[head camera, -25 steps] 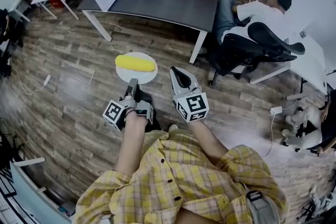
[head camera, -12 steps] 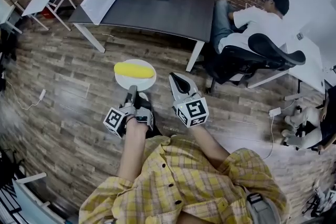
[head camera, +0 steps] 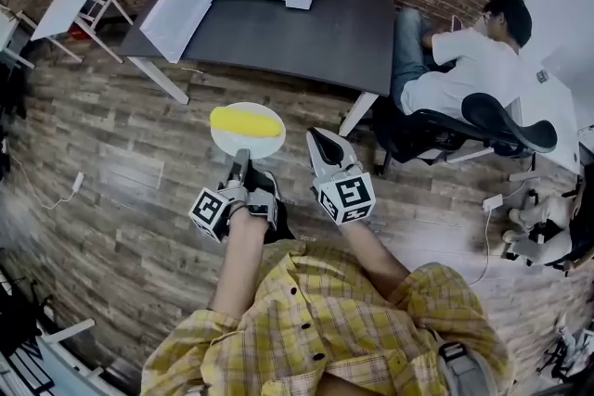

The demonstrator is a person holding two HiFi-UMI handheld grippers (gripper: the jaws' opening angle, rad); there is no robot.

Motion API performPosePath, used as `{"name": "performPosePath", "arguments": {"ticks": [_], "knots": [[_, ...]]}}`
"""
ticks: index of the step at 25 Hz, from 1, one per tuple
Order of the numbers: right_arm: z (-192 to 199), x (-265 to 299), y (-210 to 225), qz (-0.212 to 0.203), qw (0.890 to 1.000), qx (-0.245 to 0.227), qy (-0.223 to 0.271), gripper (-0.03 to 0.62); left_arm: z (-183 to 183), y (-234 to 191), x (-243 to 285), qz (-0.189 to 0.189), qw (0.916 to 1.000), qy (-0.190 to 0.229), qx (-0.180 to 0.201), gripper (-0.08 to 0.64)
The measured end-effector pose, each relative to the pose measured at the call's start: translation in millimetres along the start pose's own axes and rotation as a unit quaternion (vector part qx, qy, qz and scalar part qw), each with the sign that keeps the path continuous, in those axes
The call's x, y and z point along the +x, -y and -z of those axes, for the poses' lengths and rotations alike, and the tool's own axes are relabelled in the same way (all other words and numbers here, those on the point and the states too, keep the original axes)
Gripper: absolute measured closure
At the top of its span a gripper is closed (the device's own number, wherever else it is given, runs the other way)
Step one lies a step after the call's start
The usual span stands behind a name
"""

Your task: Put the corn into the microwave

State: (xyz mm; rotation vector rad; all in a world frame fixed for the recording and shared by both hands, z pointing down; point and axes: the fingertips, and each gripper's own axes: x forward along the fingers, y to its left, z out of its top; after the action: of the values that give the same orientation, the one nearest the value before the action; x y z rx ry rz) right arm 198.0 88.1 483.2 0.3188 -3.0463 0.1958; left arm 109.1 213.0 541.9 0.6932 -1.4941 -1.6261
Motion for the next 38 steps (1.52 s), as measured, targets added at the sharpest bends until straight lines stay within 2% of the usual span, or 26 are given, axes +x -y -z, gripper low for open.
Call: {"name": "performPosePath", "arguments": {"ticks": [4,8,19,22,25,29,38], "knots": [[-12.9,42.8,6.1,0.013,1.0,0.004,0.0,0.592,-27.8,11.3,32.0,-0.014,0.9998,-0.012,0.008,0.543],[-24.9,88.8,9.2,0.025,1.0,0.006,-0.001,0.592,-54.1,36.6,71.9,0.0,0.9996,-0.026,0.009,0.543],[-49.8,192.2,21.2,0.07,0.998,-0.007,0.002,0.592,-120.9,71.9,162.6,-0.001,0.9976,-0.066,0.021,0.543],[-52.8,211.2,26.2,0.084,0.996,-0.008,0.003,0.592,-136.9,69.5,180.8,-0.012,0.9961,-0.079,0.037,0.543],[-52.9,227.2,28.8,0.094,0.996,-0.007,0.001,0.592,-145.5,75.3,196.0,-0.009,0.9955,-0.088,0.033,0.543],[-55.7,241.0,28.8,0.106,0.994,-0.009,0.0,0.592,-159.5,73.0,210.4,-0.023,0.9936,-0.1,0.048,0.543],[-63.0,255.7,33.6,0.131,0.991,-0.016,0.005,0.592,-170.0,74.5,230.9,-0.027,0.9922,-0.113,0.044,0.541]]}}
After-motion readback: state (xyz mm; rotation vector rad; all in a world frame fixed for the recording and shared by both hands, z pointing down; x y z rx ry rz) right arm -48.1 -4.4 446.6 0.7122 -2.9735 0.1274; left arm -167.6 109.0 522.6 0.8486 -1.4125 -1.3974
